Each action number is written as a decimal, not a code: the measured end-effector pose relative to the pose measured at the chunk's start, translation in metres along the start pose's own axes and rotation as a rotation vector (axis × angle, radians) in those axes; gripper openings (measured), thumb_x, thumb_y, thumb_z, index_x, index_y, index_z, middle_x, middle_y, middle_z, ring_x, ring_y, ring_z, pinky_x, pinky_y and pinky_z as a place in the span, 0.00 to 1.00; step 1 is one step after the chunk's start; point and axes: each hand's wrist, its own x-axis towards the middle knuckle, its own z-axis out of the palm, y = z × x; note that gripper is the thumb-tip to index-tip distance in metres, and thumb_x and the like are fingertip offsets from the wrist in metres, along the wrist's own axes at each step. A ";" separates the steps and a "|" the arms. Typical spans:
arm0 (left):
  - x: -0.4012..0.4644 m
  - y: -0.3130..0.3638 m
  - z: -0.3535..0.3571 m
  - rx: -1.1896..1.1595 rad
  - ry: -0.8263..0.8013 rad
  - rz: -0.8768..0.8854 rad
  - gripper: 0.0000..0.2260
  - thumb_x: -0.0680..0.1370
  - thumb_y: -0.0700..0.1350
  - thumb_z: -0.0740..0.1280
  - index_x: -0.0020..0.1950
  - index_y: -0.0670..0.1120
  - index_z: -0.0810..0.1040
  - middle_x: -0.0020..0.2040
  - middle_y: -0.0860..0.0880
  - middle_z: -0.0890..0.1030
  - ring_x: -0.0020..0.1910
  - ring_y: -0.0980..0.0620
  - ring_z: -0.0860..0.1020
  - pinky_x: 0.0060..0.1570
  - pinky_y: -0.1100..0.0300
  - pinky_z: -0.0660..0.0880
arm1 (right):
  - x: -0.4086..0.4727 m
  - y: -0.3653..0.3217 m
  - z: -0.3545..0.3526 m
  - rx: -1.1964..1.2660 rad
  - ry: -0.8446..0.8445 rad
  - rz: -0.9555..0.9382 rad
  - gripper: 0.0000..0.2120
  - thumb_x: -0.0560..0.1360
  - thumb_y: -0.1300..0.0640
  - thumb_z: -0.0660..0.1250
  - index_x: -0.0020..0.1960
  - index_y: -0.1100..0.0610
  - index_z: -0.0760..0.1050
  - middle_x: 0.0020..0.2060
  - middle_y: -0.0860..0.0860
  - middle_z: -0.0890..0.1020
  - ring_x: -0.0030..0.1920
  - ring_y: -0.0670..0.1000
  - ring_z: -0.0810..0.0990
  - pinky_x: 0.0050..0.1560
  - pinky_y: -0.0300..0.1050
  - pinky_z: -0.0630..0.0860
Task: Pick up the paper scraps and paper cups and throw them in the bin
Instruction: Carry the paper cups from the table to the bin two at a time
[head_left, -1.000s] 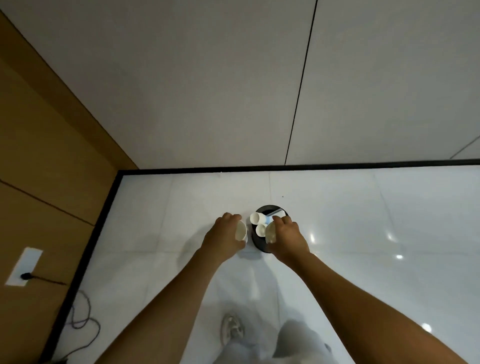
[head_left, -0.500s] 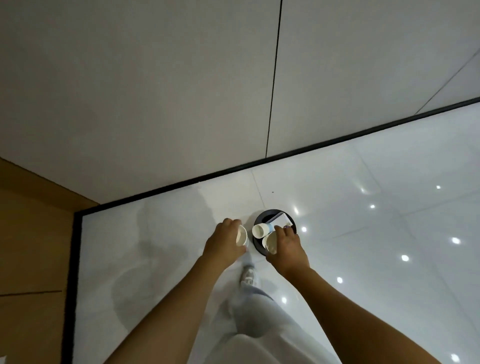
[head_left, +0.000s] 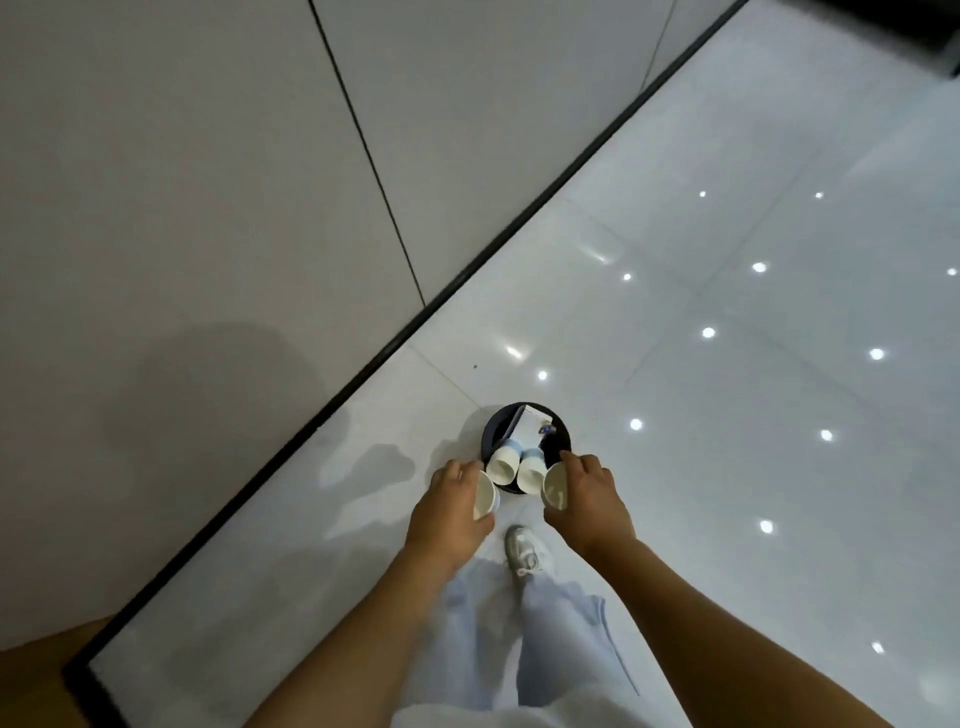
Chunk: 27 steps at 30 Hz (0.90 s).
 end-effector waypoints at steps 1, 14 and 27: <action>0.009 -0.006 0.001 0.020 -0.027 0.054 0.28 0.74 0.52 0.68 0.71 0.49 0.63 0.67 0.50 0.67 0.65 0.51 0.66 0.56 0.58 0.71 | 0.003 -0.001 0.006 0.023 0.018 0.048 0.36 0.72 0.54 0.71 0.75 0.54 0.58 0.68 0.53 0.66 0.66 0.55 0.66 0.57 0.47 0.74; 0.111 -0.071 0.080 0.246 -0.157 0.416 0.26 0.75 0.49 0.67 0.71 0.49 0.62 0.67 0.50 0.66 0.65 0.50 0.65 0.58 0.59 0.70 | 0.059 0.022 0.143 0.267 0.194 0.325 0.34 0.72 0.55 0.70 0.74 0.53 0.60 0.67 0.52 0.67 0.65 0.54 0.67 0.57 0.47 0.74; 0.208 -0.139 0.224 0.282 -0.142 0.528 0.27 0.75 0.48 0.69 0.72 0.47 0.63 0.71 0.47 0.65 0.68 0.49 0.63 0.58 0.57 0.71 | 0.179 0.091 0.282 0.345 0.412 0.288 0.31 0.71 0.57 0.72 0.71 0.54 0.64 0.66 0.51 0.68 0.63 0.53 0.69 0.53 0.45 0.73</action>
